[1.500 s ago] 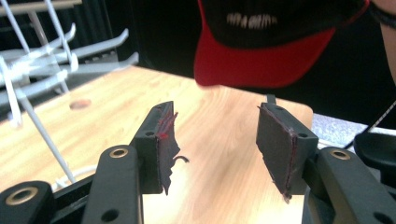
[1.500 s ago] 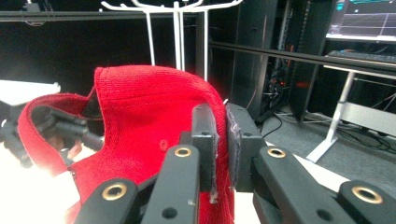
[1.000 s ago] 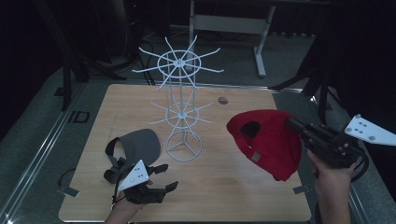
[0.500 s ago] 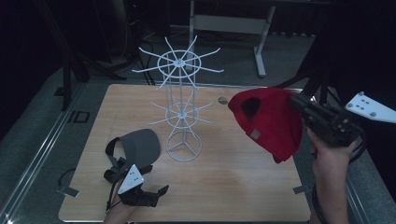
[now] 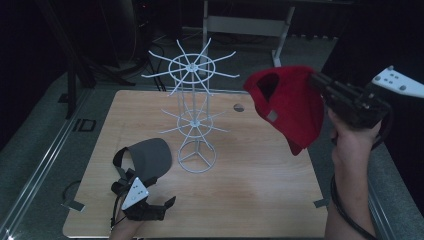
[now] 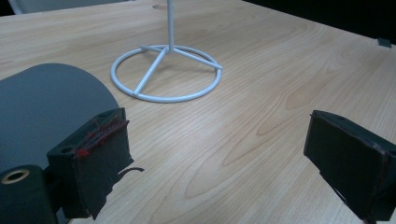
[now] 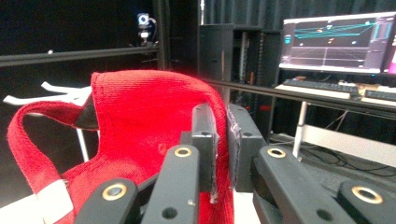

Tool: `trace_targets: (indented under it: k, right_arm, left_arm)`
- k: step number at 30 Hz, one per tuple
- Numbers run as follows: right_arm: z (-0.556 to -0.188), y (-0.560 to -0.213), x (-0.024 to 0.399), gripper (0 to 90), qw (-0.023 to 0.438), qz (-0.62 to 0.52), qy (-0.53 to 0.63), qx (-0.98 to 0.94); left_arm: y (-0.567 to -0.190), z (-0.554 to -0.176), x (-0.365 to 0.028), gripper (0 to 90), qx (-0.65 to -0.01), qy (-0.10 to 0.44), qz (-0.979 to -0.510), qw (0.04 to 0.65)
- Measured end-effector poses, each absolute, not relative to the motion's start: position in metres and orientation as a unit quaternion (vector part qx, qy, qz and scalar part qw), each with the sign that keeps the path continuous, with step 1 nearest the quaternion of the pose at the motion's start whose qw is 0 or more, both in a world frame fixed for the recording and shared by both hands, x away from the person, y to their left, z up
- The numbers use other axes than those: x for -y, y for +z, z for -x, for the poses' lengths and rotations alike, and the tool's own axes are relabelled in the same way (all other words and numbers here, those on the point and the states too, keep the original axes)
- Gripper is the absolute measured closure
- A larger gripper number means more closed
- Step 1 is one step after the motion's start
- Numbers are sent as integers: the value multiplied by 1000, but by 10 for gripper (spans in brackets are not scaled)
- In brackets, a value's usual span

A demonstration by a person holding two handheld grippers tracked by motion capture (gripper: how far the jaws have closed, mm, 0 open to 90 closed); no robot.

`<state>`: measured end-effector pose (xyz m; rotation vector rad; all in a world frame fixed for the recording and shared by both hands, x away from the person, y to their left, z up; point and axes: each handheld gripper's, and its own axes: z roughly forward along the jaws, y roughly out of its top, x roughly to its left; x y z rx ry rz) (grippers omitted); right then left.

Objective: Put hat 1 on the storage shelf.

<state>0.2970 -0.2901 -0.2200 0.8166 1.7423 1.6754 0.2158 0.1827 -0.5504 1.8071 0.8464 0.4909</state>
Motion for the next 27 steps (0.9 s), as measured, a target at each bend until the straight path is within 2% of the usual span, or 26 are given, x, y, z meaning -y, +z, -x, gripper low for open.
trace_targets:
  k: [5, 13, 27]
  right_arm:
    - [-311, -206, 282, 828, 305, -315, 620, -651]
    - [-331, -202, 270, 828, 298, -331, 615, -651]
    - [-342, -226, 247, 827, 289, -328, 588, -681]
  left_arm:
    - [-551, -215, -181, 73, -349, 203, -755, 517]
    - [-551, -214, -181, 72, -349, 202, -752, 521]
    - [-551, -214, -181, 73, -342, 206, -752, 524]
